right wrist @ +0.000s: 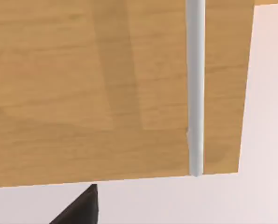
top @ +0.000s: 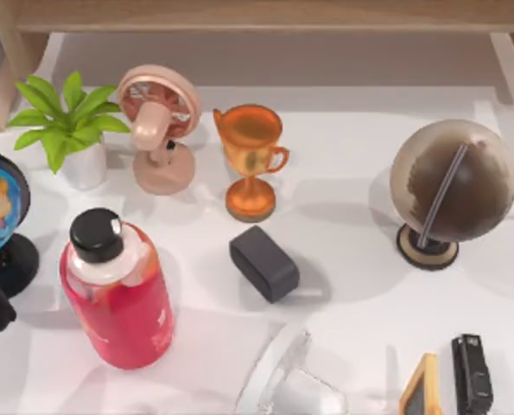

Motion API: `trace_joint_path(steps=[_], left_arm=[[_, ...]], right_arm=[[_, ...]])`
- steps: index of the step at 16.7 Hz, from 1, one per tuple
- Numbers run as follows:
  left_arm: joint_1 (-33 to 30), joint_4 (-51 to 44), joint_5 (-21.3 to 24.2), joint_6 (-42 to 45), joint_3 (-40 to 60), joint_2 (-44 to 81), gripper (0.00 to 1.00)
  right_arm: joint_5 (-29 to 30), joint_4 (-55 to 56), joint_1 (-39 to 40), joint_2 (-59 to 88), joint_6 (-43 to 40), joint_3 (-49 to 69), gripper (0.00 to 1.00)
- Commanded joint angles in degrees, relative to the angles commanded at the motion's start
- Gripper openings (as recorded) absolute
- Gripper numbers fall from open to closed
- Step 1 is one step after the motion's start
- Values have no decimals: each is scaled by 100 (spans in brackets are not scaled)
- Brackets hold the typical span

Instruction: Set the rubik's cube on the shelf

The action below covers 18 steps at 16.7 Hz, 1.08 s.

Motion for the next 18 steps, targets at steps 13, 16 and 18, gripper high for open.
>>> trace_joint_path(steps=[13,16,18], left_arm=[[0,0,0,0,0,0,100],[0,0,0,0,0,0,100],[0,0,0,0,0,0,100]], right_arm=[[1937,-7798,626,187,2734,5460,100],[2245,-9897,1201,537,3543,6740,100],[2415,-11214,1586,829,4065,7511,100]])
